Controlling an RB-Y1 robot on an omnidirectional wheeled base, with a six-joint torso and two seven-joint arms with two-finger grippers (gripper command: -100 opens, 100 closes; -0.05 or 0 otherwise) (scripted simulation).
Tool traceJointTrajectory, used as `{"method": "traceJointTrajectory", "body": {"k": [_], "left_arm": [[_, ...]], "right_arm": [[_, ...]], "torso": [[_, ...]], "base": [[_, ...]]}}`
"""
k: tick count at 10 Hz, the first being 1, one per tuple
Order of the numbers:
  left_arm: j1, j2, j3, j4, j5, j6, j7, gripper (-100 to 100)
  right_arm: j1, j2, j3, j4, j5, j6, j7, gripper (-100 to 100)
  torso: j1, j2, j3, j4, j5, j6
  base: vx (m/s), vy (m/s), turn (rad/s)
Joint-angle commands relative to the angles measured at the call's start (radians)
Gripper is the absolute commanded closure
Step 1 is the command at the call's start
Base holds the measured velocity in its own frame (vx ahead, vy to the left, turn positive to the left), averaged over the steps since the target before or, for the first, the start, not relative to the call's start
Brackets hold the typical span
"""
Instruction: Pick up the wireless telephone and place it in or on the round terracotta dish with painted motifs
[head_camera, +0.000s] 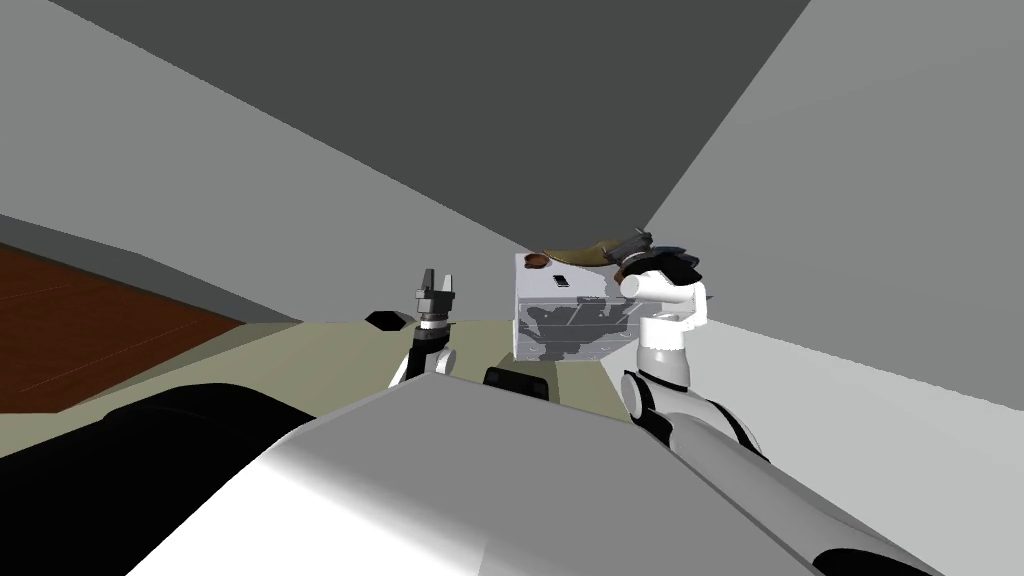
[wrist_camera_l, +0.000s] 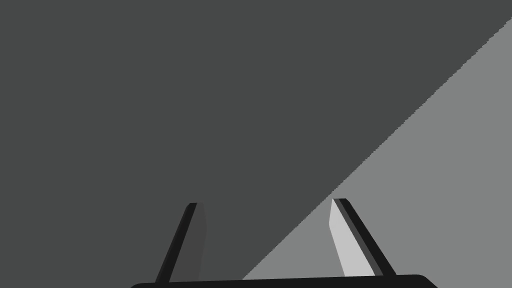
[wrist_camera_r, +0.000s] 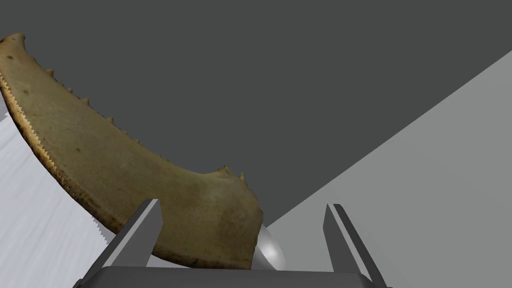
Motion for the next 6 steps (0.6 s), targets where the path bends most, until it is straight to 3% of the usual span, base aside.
{"method": "traceJointTrajectory", "body": {"k": [1, 2, 4, 5, 6], "left_arm": [[0.0, 0.0, 0.0, 0.0, 0.0, 0.0, 0.0, 0], [0.0, 0.0, 0.0, 0.0, 0.0, 0.0, 0.0, 0], [0.0, 0.0, 0.0, 0.0, 0.0, 0.0, 0.0, 0], [0.0, 0.0, 0.0, 0.0, 0.0, 0.0, 0.0, 0], [0.0, 0.0, 0.0, 0.0, 0.0, 0.0, 0.0, 0]], "right_arm": [[-0.012, 0.001, -0.001, 0.003, 0.001, 0.049, -0.006, -100], [-0.059, -0.009, -0.004, 0.05, -0.012, 0.078, -0.04, -100], [-0.064, -0.009, -0.004, 0.05, -0.012, 0.129, -0.04, -100], [-0.114, -0.018, -0.006, 0.099, -0.025, 0.164, -0.071, -100], [-0.114, -0.018, -0.006, 0.099, -0.025, 0.192, -0.071, -100]], "torso": [[0.0, 0.0, 0.0, 0.0, 0.0, 0.0], [-0.001, 0.0, 0.0, 0.0, 0.0, 0.0], [0.0, 0.0, 0.0, 0.0, 0.0, 0.0], [-0.001, 0.0, 0.0, 0.0, 0.0, 0.0], [0.0, 0.0, 0.0, 0.0, 0.0, 0.0]], "base": [[0.005, 0.025, 0.001], [0.01, 0.041, -0.031], [0.004, 0.036, -0.009], [0.013, 0.044, -0.025], [0.012, 0.053, -0.021]]}}
